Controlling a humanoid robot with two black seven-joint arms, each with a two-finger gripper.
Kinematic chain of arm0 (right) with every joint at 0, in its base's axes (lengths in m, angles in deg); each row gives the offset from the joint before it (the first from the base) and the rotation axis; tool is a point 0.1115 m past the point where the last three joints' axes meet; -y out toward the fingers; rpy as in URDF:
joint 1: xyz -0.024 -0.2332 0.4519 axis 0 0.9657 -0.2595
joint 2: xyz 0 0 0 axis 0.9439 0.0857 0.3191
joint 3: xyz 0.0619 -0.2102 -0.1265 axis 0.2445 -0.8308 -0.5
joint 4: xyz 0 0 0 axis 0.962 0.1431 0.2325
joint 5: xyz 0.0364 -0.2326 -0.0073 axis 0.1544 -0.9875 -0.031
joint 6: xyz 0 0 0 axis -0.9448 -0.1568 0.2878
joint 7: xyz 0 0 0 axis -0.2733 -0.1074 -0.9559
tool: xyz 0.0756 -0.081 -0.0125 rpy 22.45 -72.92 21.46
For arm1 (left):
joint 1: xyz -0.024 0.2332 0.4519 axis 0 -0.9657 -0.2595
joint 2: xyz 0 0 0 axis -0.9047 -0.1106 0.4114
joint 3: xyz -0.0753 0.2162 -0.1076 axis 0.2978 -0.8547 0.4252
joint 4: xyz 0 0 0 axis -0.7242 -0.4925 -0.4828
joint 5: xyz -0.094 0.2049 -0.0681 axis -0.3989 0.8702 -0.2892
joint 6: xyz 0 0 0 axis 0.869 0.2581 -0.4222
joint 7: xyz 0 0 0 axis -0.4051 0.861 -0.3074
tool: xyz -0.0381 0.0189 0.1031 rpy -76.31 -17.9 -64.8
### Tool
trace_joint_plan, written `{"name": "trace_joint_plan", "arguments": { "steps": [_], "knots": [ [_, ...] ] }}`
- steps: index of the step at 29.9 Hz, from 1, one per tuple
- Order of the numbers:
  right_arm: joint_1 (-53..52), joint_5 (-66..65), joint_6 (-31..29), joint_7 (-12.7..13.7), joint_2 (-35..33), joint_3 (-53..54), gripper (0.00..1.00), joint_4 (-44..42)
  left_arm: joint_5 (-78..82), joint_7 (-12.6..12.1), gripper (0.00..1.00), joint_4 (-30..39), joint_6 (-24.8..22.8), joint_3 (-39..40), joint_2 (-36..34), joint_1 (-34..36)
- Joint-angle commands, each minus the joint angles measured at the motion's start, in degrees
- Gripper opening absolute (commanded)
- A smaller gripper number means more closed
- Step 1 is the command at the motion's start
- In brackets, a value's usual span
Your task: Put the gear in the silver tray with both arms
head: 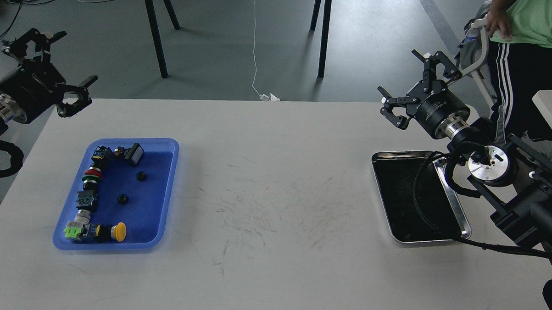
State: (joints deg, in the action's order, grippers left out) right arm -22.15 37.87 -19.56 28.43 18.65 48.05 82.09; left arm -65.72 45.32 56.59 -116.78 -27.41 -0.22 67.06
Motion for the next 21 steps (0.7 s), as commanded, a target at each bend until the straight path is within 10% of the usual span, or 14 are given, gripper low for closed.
{"name": "trace_joint_plan", "arguments": {
  "steps": [1, 21],
  "knots": [
    [0.05, 0.05, -0.04, 0.01, -0.03, 0.01, 0.99, 0.02, -0.05, 0.08, 0.99, 0.02, 0.00, -0.05, 0.16, 0.00],
    [0.05, 0.05, -0.13, 0.01, -0.12, 0.09, 0.99, -0.07, 0.04, 0.08, 0.99, 0.28, 0.00, -0.22, 0.34, -0.27]
  ]
}}
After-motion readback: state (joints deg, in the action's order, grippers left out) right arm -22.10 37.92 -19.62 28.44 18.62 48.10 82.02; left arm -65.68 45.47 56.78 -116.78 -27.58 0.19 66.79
